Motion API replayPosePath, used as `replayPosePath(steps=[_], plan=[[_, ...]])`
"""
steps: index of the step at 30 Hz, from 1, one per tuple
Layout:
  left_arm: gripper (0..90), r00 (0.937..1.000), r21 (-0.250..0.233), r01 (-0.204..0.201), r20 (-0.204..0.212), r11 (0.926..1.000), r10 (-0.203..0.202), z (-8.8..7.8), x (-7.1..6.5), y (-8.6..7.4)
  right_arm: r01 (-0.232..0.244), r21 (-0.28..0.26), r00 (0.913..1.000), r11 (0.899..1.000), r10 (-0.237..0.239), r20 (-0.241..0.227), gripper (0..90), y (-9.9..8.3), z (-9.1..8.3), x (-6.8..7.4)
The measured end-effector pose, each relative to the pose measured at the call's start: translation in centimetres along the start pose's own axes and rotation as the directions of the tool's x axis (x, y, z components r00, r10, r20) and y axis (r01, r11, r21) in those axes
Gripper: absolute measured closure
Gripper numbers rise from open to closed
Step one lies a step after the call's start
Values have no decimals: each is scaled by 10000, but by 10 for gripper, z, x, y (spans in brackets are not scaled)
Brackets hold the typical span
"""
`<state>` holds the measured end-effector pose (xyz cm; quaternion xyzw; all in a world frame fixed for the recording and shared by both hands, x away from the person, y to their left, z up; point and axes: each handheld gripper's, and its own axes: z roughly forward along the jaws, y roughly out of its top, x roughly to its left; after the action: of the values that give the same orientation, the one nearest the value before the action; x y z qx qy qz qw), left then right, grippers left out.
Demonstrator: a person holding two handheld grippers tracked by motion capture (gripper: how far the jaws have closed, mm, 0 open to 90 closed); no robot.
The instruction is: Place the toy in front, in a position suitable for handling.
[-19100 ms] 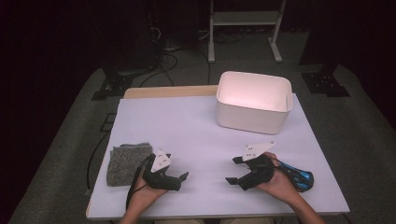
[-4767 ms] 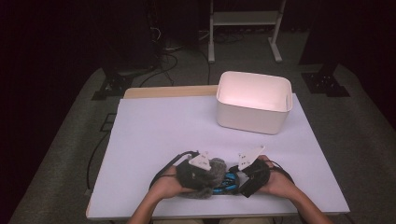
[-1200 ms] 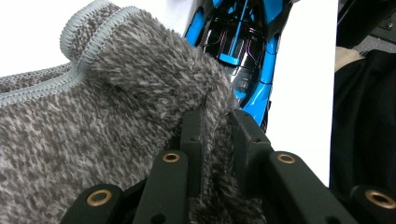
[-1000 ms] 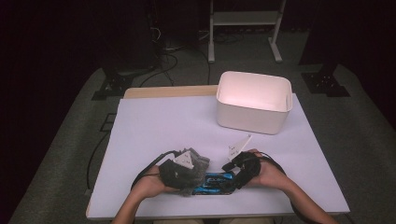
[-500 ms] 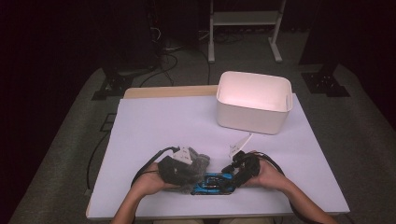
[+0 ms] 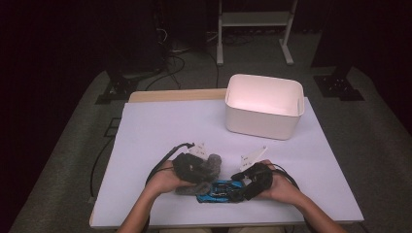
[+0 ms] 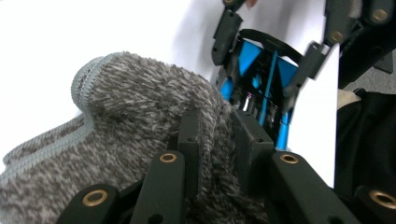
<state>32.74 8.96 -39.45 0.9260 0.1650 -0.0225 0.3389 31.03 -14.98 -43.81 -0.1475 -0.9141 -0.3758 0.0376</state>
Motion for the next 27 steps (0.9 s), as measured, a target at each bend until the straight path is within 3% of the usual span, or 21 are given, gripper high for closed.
replayPosePath(steps=[1, 5, 8, 13, 17, 18, 20, 23, 26, 27], plan=[[727, 9998, 132, 79, 160, 9999, -81, 3, 2, 2, 331, -95, 9992, 9994, -329, 239, 354, 0, 0, 5], [717, 9979, 432, 341, 538, 9985, -364, 10, 5, 2, 877, -152, 9939, 9960, -864, 689, 356, 0, -1, 13], [717, 9949, 363, 594, 789, 9976, -621, 10, 6, 0, 1151, -267, 9893, 9930, -1122, 929, 357, -2, -2, 17], [741, 9927, 224, 654, 997, 9976, -673, 6, 4, -2, 1645, -448, 9770, 9854, -1565, 1446, 357, -5, -3, 27], [744, 9946, 242, 425, 934, 9988, -446, 3, 0, -1, 1937, -347, 9661, 9804, -1845, 1808, 354, -4, -3, 33], [762, 9905, 534, 257, 1336, 9982, -327, 4, -4, -2, 1892, -359, 9670, 9813, -1799, 1806, 354, -4, -3, 33], [756, 9935, 741, 46, 1130, 9972, -130, 8, -11, -4, 1600, -373, 9750, 9864, -1521, 1621, 354, -4, -4, 30], [748, 9926, 774, 154, 1193, 9969, -246, 8, -9, -8, 950, -419, 9895, 9946, -897, 1129, 356, -5, -3, 18], [735, 9921, 605, 150, 1232, 9981, -224, 6, -7, -9, 874, -386, 9915, 9954, -832, 1002, 358, -4, -2, 17], [721, 9937, 524, 276, 1068, 9982, -331, 4, -3, -8, 877, -374, 9920, 9954, -838, 944, 358, -4, -2, 16]])
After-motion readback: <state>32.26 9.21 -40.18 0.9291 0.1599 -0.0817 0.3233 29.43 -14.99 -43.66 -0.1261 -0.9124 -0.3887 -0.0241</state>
